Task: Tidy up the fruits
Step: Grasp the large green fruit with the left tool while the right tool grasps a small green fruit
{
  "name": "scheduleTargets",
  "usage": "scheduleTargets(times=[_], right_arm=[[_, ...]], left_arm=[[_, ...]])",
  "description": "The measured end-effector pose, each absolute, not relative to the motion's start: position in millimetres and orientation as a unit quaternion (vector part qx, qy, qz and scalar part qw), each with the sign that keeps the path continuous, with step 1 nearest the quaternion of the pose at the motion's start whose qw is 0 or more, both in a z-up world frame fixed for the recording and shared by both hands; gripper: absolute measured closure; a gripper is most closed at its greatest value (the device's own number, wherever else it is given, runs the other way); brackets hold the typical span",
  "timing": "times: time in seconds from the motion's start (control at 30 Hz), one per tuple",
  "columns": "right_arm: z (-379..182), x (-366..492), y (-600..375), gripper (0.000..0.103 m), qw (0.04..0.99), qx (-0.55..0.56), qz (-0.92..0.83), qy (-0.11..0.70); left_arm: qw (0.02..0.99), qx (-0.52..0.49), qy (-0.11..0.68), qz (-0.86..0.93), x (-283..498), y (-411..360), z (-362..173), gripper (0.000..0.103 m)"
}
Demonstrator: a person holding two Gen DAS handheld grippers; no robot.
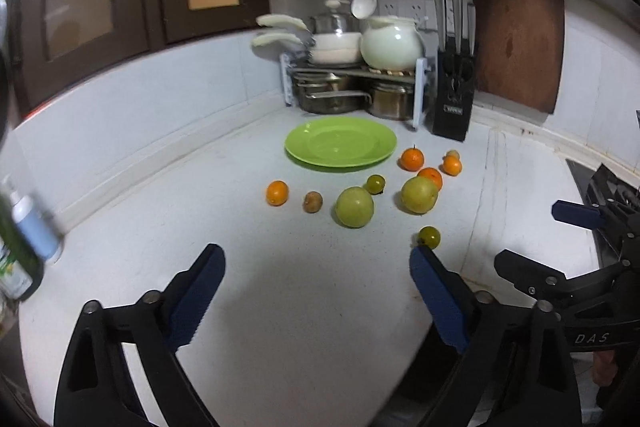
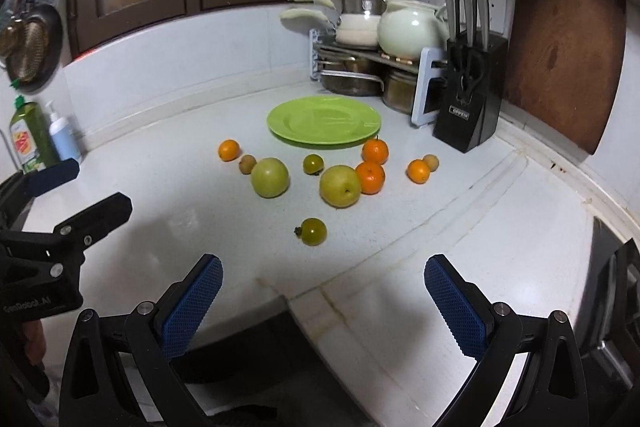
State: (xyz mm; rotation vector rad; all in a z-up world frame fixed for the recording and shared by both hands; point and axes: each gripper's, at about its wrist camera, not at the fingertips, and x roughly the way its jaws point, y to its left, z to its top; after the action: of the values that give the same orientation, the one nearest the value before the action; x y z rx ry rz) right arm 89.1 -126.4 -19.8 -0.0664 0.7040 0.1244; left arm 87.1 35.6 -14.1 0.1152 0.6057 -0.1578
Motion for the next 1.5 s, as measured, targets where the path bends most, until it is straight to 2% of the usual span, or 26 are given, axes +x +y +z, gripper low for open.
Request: scheduleTargets(times=[0.1,0.27,0.63,0.9,1.13,1.23,1.33,1.4,1.5], right_arm=[[-28,105,-122,0.006,0.934,-0.024,0.048,0.354],[-42,125,-116,0.018,0.926,-0.001,0.033,0.376],[-78,161,-119,0.041,0.905,0.036,0.044,0.422],[-92,179,-117,0.049,0.902,0.046,0.057,0.425],[-95,187,-117,0.057,0.903,0.054,0.055,0.423],[-96,189,-119,0.061,0.903,0.059,0.054,0.422],[-97,191,-119,0.062,0.902,0.063,0.055,0.423],[-97,191,-118,0.064,0.902,0.062,0.056,0.423],[-99,192,-118,0.068,0.902,0.063,0.058,0.423]], left_arm=[[0.945,0.07,0.301,-0.103,107,37,-21,0.012],[0.936,0.087,0.309,-0.148,139,39,-35,0.02],[0.915,0.093,0.342,-0.192,196,23,-70,0.025],[0.904,0.093,0.36,-0.212,227,13,-86,0.031],[0.895,0.087,0.377,-0.223,242,5,-95,0.041],[0.893,0.086,0.379,-0.226,247,2,-96,0.042],[0.891,0.084,0.383,-0.23,252,-1,-98,0.042],[0.89,0.086,0.385,-0.23,253,-2,-100,0.044],[0.887,0.083,0.394,-0.229,255,-4,-102,0.053]])
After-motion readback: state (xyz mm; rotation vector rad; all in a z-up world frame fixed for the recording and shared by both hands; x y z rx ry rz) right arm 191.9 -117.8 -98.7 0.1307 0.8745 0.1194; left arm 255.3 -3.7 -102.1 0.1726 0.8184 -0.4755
